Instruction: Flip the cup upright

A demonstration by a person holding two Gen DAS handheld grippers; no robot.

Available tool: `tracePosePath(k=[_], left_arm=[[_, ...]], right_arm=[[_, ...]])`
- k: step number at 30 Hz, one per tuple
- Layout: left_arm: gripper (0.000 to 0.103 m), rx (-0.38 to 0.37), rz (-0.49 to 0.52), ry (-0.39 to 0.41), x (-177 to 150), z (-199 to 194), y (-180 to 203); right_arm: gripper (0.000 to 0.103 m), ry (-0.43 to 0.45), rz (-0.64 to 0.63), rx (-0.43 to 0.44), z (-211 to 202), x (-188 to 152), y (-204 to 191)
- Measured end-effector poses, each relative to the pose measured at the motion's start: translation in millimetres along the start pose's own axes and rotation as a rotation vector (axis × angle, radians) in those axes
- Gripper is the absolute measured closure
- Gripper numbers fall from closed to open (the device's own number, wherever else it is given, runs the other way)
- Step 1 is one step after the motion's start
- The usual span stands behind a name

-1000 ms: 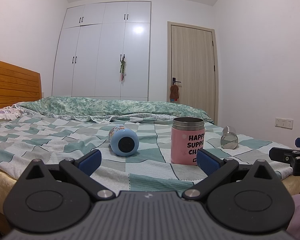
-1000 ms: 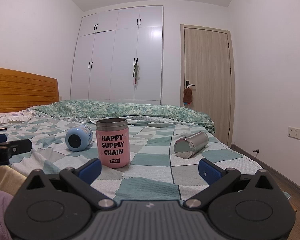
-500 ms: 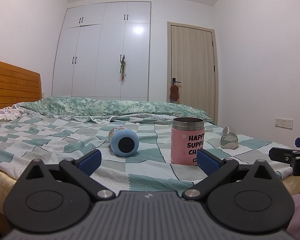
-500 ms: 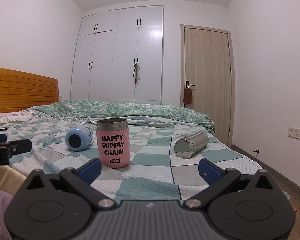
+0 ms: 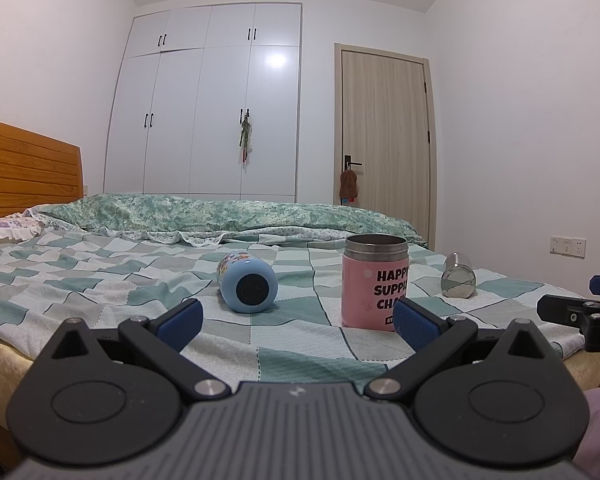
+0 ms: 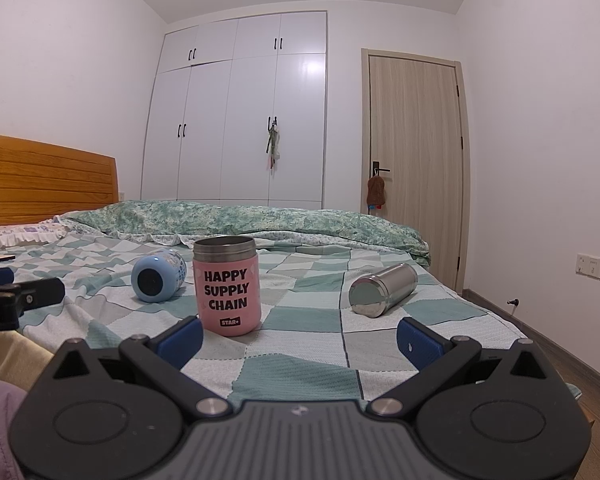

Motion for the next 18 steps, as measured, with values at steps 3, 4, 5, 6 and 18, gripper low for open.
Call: tracePosePath(k=[3, 4, 5, 6, 18], left_arm=[[0.0, 0.0, 0.0, 0.0, 0, 0, 0], [0.0, 0.0, 0.0, 0.0, 0, 0, 0], [0.0, 0.0, 0.0, 0.0, 0, 0, 0], [0.0, 0.0, 0.0, 0.0, 0, 0, 0], [0.0, -0.01, 0.017, -0.064, 33, 4, -5]], right_arm=[[0.0, 0.0, 0.0, 0.0, 0, 0, 0], [0.0, 0.0, 0.0, 0.0, 0, 0, 0], [0.0, 0.0, 0.0, 0.0, 0, 0, 0], [0.0, 0.0, 0.0, 0.0, 0, 0, 0], [0.0, -0.016, -0.065, 0.065, 11, 19, -22]])
Point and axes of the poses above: each gripper's, at about its wrist camera, not at the fingertips, and z roughly the way its jaws point, y to its right, x to its top, the point moved 3 cm from there along z, roughly the way its jaws point, and after that the axes turned 10 degrees about -y, right-handed, at the moved point
